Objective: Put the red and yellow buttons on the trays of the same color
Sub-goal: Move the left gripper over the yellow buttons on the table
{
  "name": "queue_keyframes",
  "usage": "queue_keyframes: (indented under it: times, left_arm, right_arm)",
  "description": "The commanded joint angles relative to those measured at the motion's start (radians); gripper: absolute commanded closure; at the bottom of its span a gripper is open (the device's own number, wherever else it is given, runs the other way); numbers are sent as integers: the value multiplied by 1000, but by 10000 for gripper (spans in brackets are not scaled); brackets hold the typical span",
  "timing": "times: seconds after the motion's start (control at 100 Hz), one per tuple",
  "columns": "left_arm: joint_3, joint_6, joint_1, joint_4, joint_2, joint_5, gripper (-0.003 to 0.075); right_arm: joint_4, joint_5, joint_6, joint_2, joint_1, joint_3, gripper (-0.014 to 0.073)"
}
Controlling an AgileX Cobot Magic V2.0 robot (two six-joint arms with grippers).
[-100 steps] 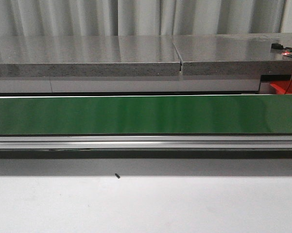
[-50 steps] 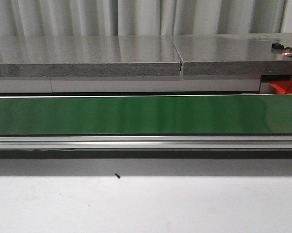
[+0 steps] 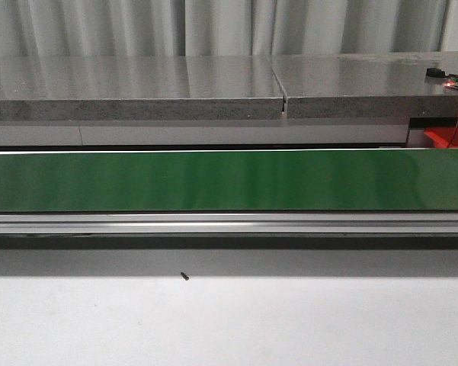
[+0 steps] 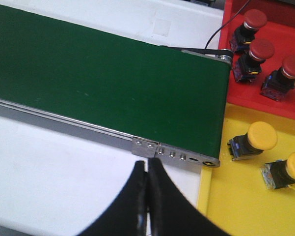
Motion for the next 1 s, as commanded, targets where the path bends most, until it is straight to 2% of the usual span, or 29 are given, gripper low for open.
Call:
queue_keyframes:
  times: [0.0, 0.09, 0.16, 0.3, 0.41, 0.52, 0.83, 0.99]
  left_arm:
    - [-25, 0, -8, -17, 6, -66, 379]
    - [-25, -20, -8, -19, 6, -80, 123]
    - [-24, -27, -8, -13, 6, -83, 13]
    - [-38, -40, -4, 40, 28, -78, 71]
    - [-111, -106, 20, 139, 115, -73, 73]
    - [-220, -192, 63, 206, 261, -71, 73]
    - [-532, -212, 226, 185, 730, -27, 80]
    - [-661, -210, 262, 188, 955, -25, 80]
  right_arm:
    - [3, -64, 0, -4, 0, -24, 701]
    - [3, -64, 0, -4, 0, -24, 701]
    - [3, -64, 0, -4, 0, -24, 701]
    - [3, -64, 0, -4, 0, -24, 701]
    - [3, -64, 0, -4, 0, -24, 701]
    - [3, -64, 0, -4, 0, -24, 701]
    - [3, -64, 0, -4, 0, -24, 701]
    - [3, -64, 0, -4, 0, -24, 701]
